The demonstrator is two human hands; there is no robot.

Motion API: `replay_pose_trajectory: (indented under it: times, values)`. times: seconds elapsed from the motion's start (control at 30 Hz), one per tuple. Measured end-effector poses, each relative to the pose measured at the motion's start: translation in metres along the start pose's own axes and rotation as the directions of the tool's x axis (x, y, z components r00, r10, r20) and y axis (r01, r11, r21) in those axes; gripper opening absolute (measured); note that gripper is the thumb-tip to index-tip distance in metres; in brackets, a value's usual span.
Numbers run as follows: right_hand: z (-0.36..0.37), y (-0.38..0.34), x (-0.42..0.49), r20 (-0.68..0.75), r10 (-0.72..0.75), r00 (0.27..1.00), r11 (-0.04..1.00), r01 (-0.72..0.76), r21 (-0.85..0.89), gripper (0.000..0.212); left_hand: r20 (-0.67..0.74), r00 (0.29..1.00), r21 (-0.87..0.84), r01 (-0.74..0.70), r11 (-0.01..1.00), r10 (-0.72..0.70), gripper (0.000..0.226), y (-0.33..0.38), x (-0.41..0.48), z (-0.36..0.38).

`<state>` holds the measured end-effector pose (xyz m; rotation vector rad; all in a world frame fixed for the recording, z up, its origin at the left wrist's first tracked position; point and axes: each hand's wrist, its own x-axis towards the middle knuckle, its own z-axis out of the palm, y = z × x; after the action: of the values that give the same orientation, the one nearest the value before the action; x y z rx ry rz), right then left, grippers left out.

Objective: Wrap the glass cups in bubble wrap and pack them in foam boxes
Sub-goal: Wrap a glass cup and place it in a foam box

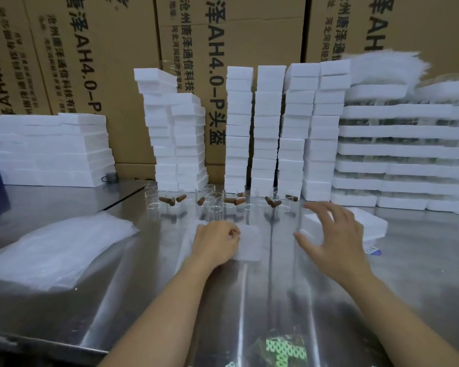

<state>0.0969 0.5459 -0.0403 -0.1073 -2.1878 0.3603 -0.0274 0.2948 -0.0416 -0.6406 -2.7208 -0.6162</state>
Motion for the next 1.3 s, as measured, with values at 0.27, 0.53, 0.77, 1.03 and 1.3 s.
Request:
replay_pose_trajectory:
  times: [0.27,0.53,0.77,1.03,1.3]
  values:
    - [-0.002,0.013,-0.007,0.109,0.146,0.983,0.946,-0.106,-0.307,0.066,0.097,0.988,-0.072,0.126,0.99,-0.118,0.031,-0.016,-0.003,-0.005]
    - [0.01,-0.023,-0.013,0.444,-0.201,0.873,0.979,0.194,0.062,0.038,0.045,0.998,-0.535,0.068,0.842,-0.052,0.041,0.008,0.005,0.007]
    - [0.018,-0.016,-0.018,0.617,-0.123,0.777,0.992,0.093,0.081,0.039,0.106,0.97,-0.665,0.234,0.709,-0.221,0.056,-0.014,0.006,-0.011]
    - [0.02,-0.009,-0.018,0.636,-0.08,0.767,0.996,0.038,0.08,0.053,0.41,0.88,-0.72,0.473,0.508,-0.239,0.073,-0.02,0.002,-0.018]
    - [0.018,-0.002,-0.016,0.632,-0.055,0.773,0.998,0.018,0.065,0.063,0.307,0.889,-0.651,0.457,0.606,-0.341,0.064,-0.036,0.002,-0.027]
